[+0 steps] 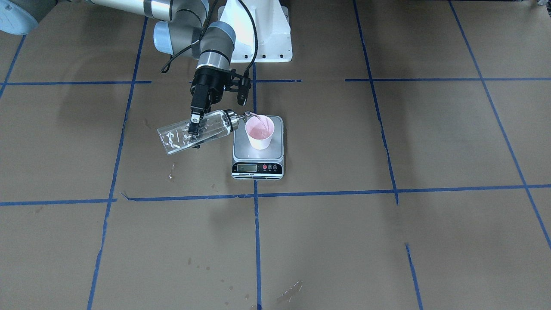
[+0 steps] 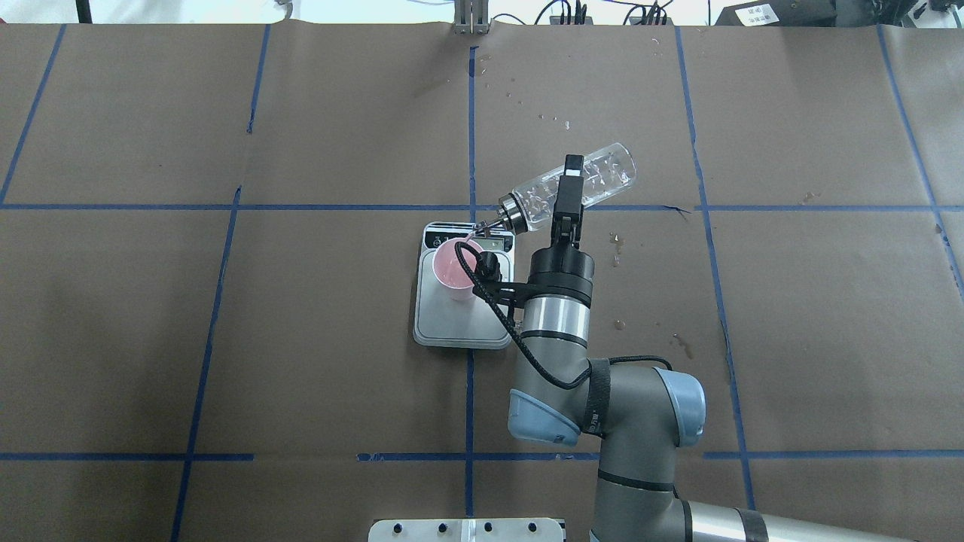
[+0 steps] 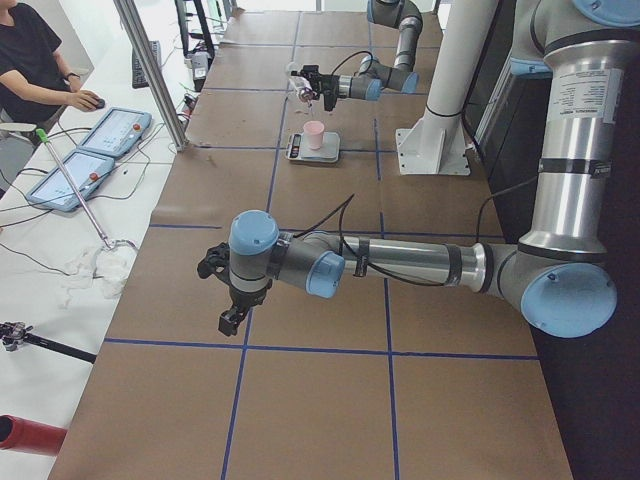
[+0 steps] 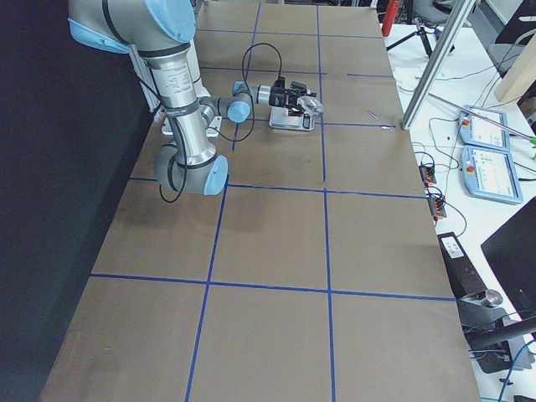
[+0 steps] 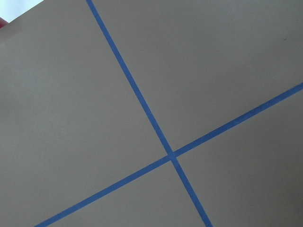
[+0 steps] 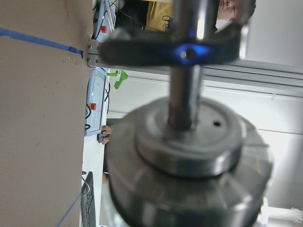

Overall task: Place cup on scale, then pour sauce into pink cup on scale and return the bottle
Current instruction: 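Tilt the bottle spout down into the pink cup with the right gripper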

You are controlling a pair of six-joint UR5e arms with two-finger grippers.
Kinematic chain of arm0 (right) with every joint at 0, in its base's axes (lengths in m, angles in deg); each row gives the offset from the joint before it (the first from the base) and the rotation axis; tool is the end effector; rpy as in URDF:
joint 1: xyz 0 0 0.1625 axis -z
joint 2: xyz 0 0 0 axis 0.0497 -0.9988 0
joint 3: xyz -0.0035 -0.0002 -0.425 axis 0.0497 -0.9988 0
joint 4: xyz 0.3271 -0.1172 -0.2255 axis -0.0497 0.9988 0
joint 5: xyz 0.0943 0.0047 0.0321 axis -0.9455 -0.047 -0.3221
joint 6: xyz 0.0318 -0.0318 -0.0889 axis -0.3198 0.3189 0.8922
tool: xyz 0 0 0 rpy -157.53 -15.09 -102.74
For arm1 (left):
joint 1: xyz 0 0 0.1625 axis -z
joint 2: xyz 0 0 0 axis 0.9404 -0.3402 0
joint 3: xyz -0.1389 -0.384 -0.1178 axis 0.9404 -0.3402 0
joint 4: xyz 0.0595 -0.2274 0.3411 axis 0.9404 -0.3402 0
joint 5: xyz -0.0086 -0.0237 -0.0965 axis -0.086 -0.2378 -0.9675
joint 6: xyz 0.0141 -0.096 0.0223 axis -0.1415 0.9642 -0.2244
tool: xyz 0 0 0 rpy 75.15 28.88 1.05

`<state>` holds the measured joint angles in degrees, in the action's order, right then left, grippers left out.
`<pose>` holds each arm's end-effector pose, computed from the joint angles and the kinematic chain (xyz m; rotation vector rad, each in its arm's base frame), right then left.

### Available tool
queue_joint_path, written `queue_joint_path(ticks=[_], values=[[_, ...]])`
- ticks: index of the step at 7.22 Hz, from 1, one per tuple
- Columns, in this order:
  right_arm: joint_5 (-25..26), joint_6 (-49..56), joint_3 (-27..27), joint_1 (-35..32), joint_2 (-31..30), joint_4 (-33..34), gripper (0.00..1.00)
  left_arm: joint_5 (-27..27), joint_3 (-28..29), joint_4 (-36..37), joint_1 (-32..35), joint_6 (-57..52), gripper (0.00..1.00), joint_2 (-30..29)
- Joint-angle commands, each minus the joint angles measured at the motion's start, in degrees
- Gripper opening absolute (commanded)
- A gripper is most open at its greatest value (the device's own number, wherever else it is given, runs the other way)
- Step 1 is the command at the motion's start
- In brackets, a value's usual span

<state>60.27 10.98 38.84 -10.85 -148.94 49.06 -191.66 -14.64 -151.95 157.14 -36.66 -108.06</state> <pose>-0.5537 -0.3731 0.2546 1.2767 0.7187 -0.6354 -0.0431 -0.5289 0.6058 0.3885 0.6465 0.3940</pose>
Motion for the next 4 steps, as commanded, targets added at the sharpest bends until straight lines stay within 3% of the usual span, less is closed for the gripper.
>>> queue_joint_path(ticks=[1, 4], values=[[-2.5, -9.5, 0.4, 0.2, -0.2, -0.1, 0.0, 0.0, -0.1, 0.0, 0.3, 0.0, 1.0, 0.0], [-6.0, -21.9, 3.2, 1.0, -0.3, -0.1, 0.0, 0.0, -0.3, 0.0, 0.5, 0.1, 1.0, -0.2]])
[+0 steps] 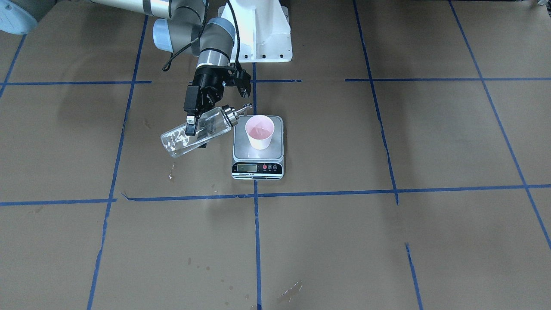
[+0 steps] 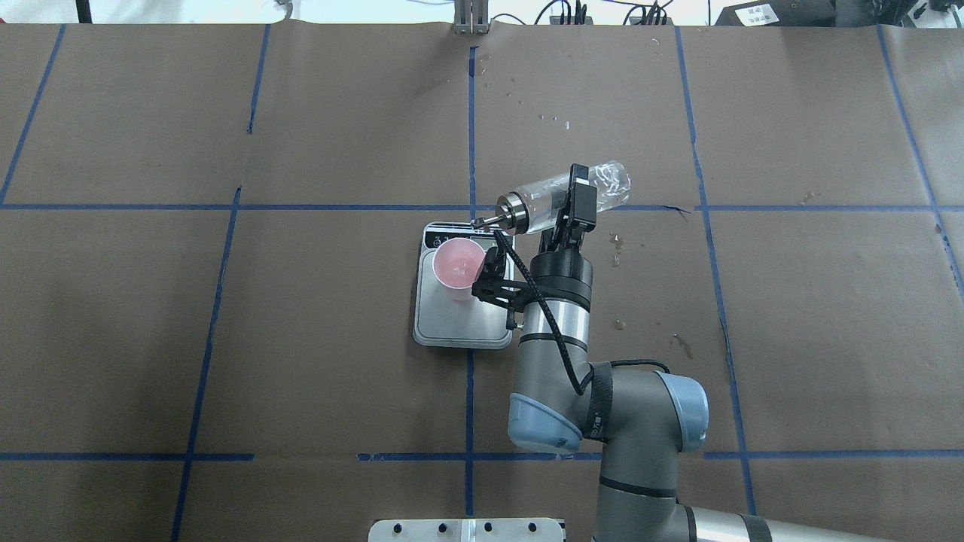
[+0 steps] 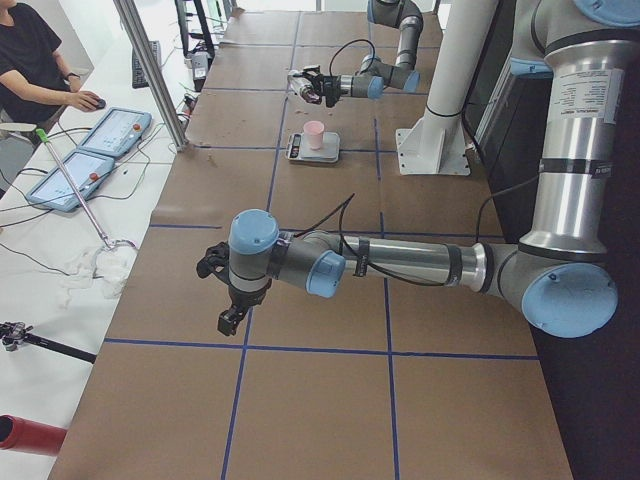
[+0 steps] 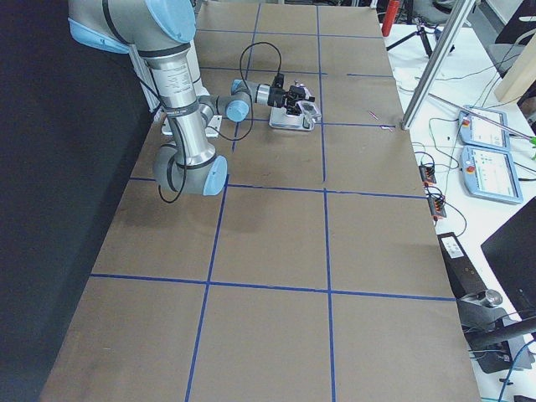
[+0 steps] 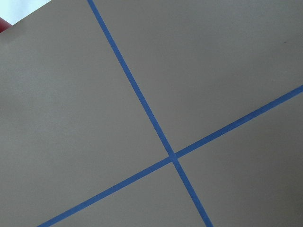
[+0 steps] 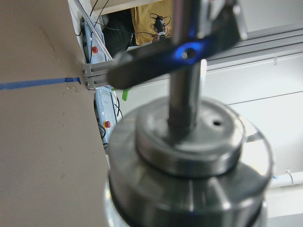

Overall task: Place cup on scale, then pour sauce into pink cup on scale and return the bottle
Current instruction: 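Turn the bottle upright and carry it back toward its spot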

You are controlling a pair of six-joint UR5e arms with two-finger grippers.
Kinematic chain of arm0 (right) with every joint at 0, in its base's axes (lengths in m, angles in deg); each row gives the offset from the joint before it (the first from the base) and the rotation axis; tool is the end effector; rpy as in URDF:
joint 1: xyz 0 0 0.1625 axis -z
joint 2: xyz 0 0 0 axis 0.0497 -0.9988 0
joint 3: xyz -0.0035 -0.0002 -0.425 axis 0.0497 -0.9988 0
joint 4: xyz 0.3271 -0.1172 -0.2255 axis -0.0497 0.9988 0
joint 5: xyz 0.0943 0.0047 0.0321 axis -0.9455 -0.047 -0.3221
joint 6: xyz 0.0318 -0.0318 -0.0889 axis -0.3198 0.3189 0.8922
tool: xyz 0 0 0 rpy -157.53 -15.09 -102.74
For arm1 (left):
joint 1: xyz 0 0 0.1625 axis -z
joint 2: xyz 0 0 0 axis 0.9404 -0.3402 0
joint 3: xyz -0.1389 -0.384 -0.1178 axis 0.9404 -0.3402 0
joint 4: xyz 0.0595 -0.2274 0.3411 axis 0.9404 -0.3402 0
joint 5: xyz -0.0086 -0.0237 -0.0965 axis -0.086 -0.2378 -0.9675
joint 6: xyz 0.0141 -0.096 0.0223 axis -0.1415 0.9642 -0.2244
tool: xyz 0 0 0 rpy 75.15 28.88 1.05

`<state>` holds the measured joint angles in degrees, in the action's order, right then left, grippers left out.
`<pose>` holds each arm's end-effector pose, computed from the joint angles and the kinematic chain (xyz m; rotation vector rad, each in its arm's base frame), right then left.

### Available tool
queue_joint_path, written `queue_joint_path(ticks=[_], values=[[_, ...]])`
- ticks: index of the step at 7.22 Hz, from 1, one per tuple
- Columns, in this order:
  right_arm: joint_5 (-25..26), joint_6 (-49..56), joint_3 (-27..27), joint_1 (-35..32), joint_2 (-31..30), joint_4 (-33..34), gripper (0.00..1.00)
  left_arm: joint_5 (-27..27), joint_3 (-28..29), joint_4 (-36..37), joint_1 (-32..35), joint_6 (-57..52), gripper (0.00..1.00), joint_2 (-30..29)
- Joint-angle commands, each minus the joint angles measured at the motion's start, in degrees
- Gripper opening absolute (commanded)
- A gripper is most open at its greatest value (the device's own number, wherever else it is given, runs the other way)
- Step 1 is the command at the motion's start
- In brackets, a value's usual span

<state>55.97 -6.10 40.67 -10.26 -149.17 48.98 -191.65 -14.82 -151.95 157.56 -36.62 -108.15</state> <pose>-0.5535 -0.3648 0.2494 1.3269 0.4285 -0.4213 -0.0470 -0.5293 0.6034 0.3950 0.6443 0.3879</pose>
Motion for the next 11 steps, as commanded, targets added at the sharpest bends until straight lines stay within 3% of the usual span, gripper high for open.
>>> queue_joint_path(ticks=[1, 2, 4, 6, 8, 10, 11], values=[[-2.9, -9.5, 3.1, 0.5, -1.1, 0.0, 0.0, 0.0, -0.1, 0.1, 0.6, 0.1, 1.0, -0.2], [-6.0, -14.4, 5.9, 0.6, -2.0, -1.1, 0.0, 0.0, -0.1, 0.2, 0.7, 0.3, 1.0, -0.5], [-10.7, -16.1, 8.1, 0.4, -5.1, -14.5, 0.0, 0.0, 0.0, 0.2, 0.8, 0.4, 1.0, -0.3], [-13.0, -24.1, 8.7, 0.2, -9.9, -22.2, 0.0, -0.1, -0.1, 0.2, 0.8, 0.4, 1.0, 0.0], [-15.7, -36.0, 8.7, -1.6, -11.8, -22.9, 0.0, -0.2, -0.2, 0.2, 0.8, 0.4, 1.0, -0.1], [-24.0, -45.6, 9.7, -5.1, -18.9, -23.0, 0.0, -0.1, -0.7, 0.2, 0.8, 0.4, 1.0, 0.0], [-29.0, -51.8, 10.3, -6.7, -19.4, -23.0, 0.0, -0.3, -1.2, 0.2, 0.8, 0.5, 1.0, 0.0]])
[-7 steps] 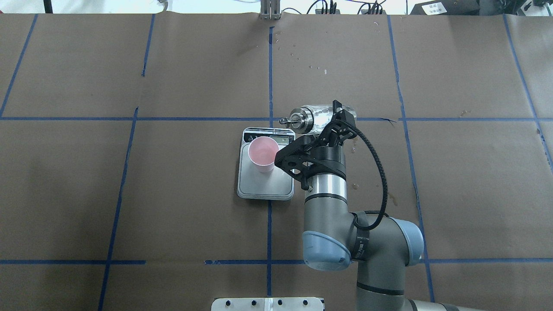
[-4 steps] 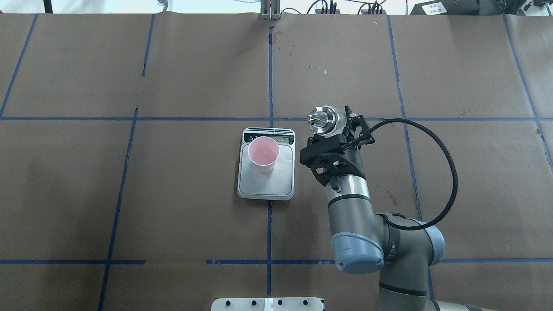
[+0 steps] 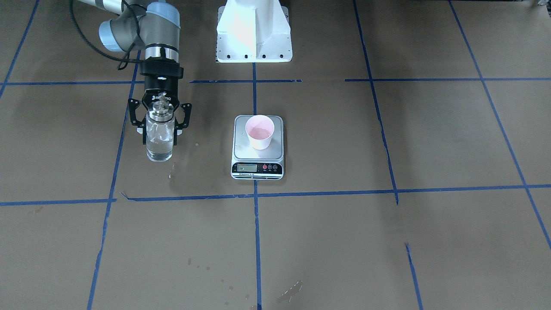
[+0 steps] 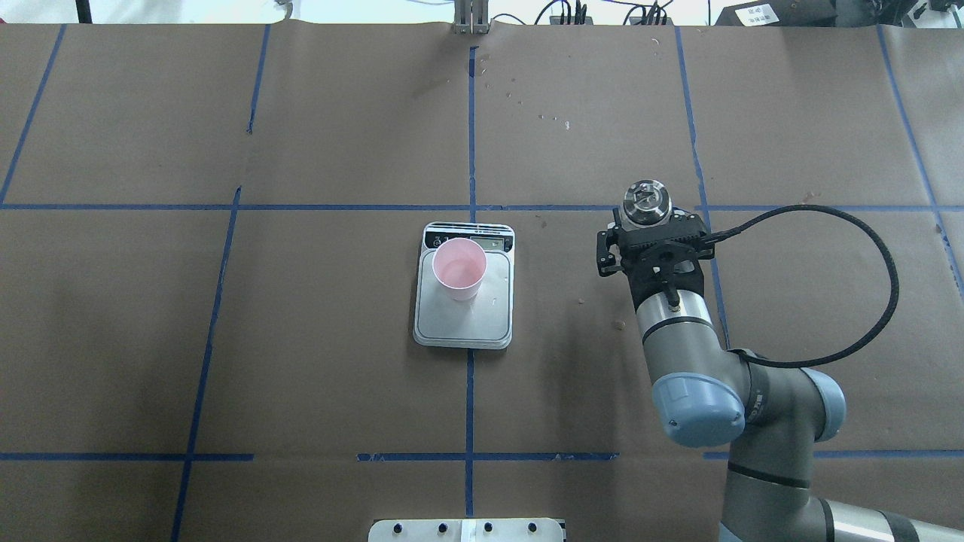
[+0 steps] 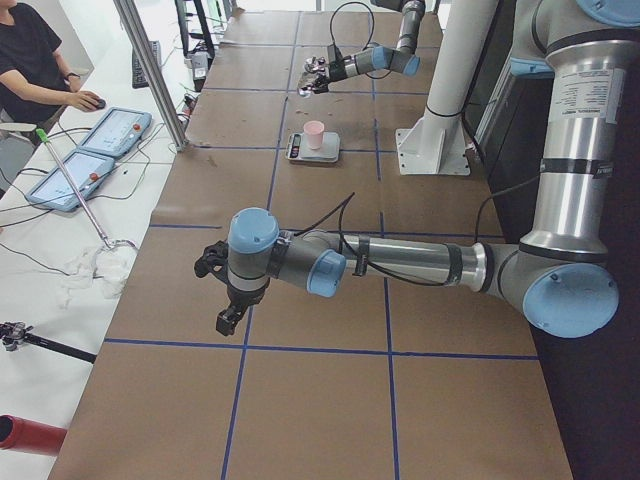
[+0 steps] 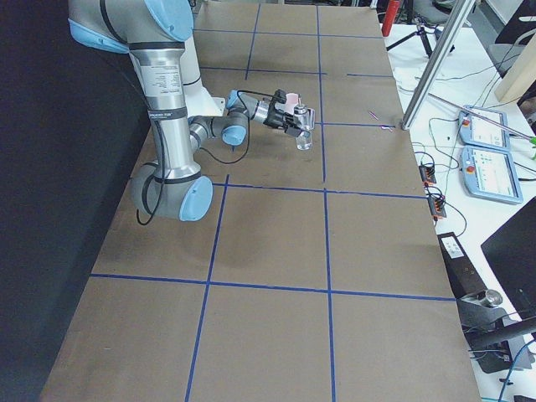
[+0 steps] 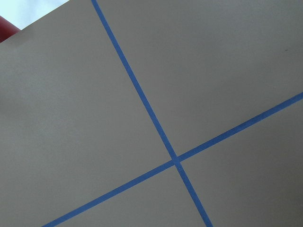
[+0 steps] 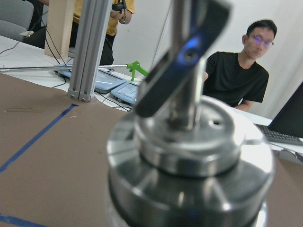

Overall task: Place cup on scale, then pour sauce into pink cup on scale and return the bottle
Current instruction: 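Turn the bottle upright and carry it back toward its spot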

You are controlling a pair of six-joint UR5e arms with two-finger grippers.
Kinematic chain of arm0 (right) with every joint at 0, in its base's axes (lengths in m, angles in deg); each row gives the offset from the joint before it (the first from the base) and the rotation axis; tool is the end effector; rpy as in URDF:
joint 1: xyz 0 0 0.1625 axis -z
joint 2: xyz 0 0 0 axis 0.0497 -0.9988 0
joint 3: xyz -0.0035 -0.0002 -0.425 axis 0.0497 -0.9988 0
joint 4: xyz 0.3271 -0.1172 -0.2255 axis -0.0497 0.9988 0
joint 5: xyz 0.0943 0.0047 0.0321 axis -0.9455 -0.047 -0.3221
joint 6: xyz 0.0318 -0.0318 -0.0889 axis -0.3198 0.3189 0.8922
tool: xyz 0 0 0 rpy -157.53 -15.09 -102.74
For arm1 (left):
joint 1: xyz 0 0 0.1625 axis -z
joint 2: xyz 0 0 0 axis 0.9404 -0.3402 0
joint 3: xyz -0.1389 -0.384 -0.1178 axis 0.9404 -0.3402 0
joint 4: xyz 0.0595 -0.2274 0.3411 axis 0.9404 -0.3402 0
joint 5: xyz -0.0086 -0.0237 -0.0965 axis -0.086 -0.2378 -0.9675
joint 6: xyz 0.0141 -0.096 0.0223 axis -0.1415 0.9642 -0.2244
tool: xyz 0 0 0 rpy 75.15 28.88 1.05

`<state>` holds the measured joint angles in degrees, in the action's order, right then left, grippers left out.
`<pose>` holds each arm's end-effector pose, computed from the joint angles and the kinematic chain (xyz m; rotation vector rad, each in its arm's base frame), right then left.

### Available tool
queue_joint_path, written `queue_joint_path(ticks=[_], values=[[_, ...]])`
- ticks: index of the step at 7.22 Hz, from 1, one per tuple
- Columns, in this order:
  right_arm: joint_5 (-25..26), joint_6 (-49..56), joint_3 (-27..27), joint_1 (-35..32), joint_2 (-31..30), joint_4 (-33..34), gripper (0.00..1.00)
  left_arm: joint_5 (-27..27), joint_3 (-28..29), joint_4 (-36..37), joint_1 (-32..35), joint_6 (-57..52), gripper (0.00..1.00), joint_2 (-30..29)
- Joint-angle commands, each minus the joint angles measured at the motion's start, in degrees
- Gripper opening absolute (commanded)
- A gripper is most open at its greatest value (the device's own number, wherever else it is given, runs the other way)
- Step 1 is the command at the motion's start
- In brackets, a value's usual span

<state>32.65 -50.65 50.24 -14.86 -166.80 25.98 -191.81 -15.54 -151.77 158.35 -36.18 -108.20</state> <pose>-0.4546 -0.3678 0.3420 1.1243 -0.4918 0.2588 -0.0540 -0.5290 0.5967 0.4068 0.6441 0.3713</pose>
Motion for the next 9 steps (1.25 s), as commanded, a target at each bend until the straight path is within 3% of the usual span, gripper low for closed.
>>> queue_joint_path(ticks=[1, 2, 4, 9], values=[[-6.2, -7.9, 0.6, -2.5, -3.0, 0.0, 0.0, 0.1, -2.0, 0.0, 0.0, 0.2, 1.0, 0.4], [-7.3, -8.0, 0.2, -3.3, -3.9, 0.0, 0.0, 0.1, -2.3, 0.0, 0.0, 0.2, 1.0, 0.4], [-18.9, -17.8, 0.7, -7.8, -5.8, 0.6, 0.0, 0.2, -2.4, -0.1, 0.1, 0.1, 1.0, 0.4], [-18.3, -23.2, 0.5, -8.2, -10.1, 0.5, 0.0, 0.3, -3.0, -0.1, 0.1, 0.1, 1.0, 0.5]])
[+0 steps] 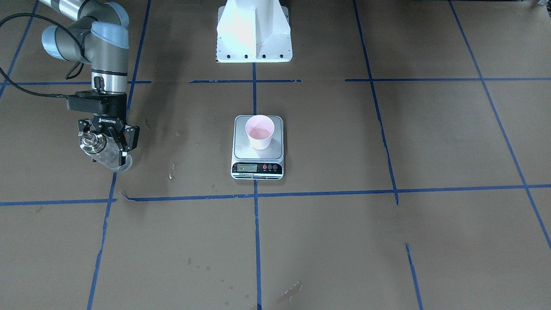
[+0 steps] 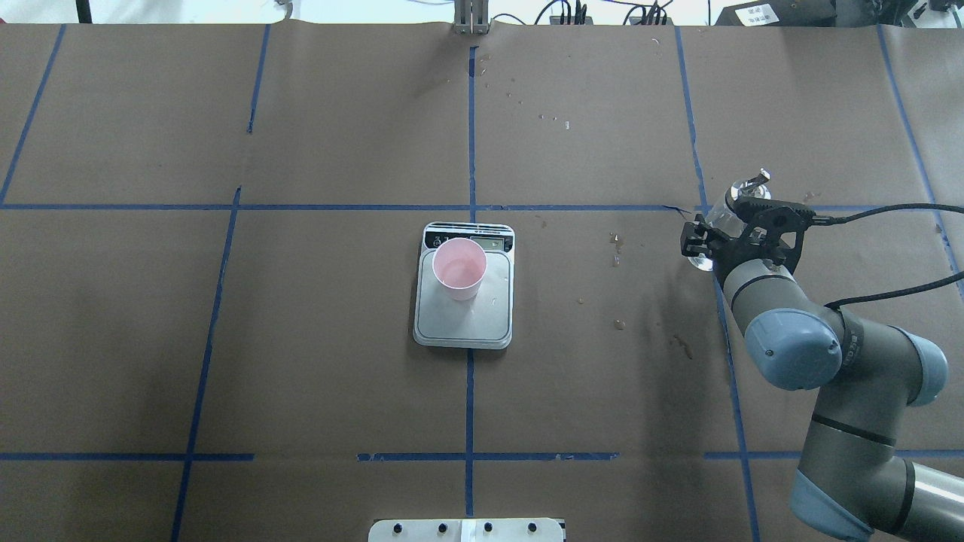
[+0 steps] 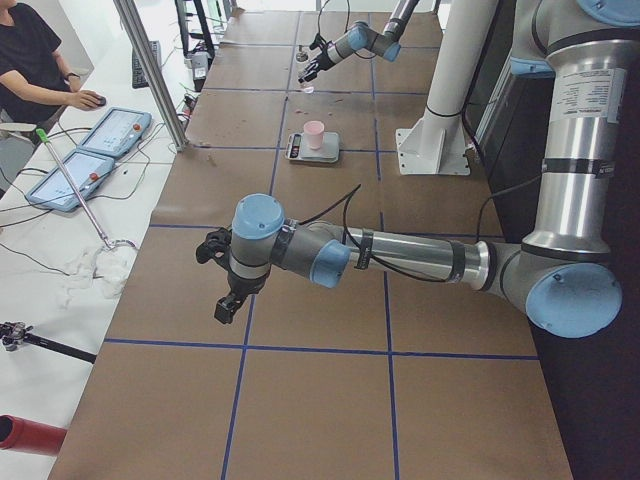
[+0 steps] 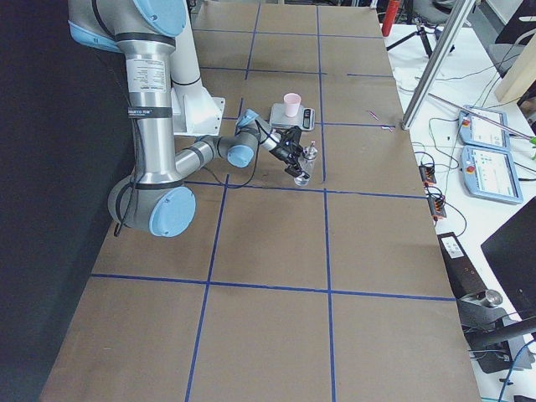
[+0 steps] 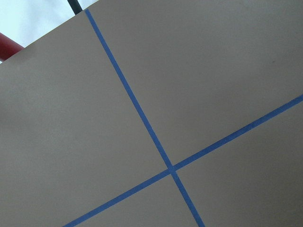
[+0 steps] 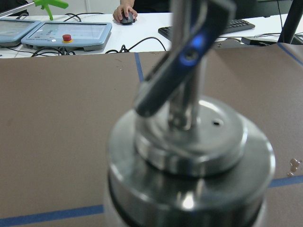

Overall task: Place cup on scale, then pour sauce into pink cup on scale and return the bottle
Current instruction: 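Lower the bottle onto the table with the right gripper and open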

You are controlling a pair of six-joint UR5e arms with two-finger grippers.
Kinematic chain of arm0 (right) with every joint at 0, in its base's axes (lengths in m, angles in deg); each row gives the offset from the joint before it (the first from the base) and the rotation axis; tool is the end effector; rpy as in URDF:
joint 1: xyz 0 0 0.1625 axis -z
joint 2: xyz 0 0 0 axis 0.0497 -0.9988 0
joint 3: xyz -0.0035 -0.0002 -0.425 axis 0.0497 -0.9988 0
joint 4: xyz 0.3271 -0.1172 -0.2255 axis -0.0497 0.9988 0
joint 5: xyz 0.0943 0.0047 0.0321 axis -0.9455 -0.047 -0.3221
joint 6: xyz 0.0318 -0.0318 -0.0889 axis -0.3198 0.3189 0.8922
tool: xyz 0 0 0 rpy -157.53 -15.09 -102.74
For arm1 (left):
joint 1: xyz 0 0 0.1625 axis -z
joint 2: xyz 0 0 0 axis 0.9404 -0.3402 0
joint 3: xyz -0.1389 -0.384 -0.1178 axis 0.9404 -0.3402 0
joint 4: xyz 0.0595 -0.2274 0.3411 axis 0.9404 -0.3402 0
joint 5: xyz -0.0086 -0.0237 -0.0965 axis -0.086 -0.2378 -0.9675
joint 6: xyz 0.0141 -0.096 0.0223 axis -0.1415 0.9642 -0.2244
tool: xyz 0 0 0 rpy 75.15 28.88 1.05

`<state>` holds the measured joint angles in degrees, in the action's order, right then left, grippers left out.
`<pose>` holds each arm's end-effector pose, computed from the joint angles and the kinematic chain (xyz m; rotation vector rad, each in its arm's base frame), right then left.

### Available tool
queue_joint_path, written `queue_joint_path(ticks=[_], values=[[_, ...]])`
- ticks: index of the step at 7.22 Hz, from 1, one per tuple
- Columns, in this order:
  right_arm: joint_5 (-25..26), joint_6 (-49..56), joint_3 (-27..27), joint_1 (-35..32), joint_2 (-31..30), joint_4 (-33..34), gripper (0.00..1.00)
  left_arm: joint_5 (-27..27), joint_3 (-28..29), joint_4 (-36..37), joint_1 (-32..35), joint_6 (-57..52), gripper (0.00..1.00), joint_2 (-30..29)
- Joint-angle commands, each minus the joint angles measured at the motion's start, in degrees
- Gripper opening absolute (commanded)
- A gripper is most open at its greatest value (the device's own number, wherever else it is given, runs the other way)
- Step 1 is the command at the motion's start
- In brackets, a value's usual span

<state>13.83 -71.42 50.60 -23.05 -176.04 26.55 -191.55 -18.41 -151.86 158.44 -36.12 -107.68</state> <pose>-0.3897 -0.3983 0.4404 0.7701 -0.5955 0.5048 -0.0553 -0.5251 0.5759 0.4475 0.6336 0.3820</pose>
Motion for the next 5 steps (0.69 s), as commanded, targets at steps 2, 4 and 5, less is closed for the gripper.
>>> queue_joint_path(ticks=[2, 4, 5], values=[[2.0, -5.1, 0.1, 0.2, -1.1, -0.2, 0.0, 0.1, -0.1, -0.1, 0.0, -0.1, 1.0, -0.1], [3.5, -5.2, 0.1, 0.8, -1.1, -0.2, 0.0, 0.1, -0.1, -0.1, 0.0, -0.1, 1.0, 0.0], [3.5, -5.2, -0.3, 1.6, -1.0, -0.1, 0.0, 0.1, 0.0, -0.1, 0.0, -0.1, 1.0, 0.0]])
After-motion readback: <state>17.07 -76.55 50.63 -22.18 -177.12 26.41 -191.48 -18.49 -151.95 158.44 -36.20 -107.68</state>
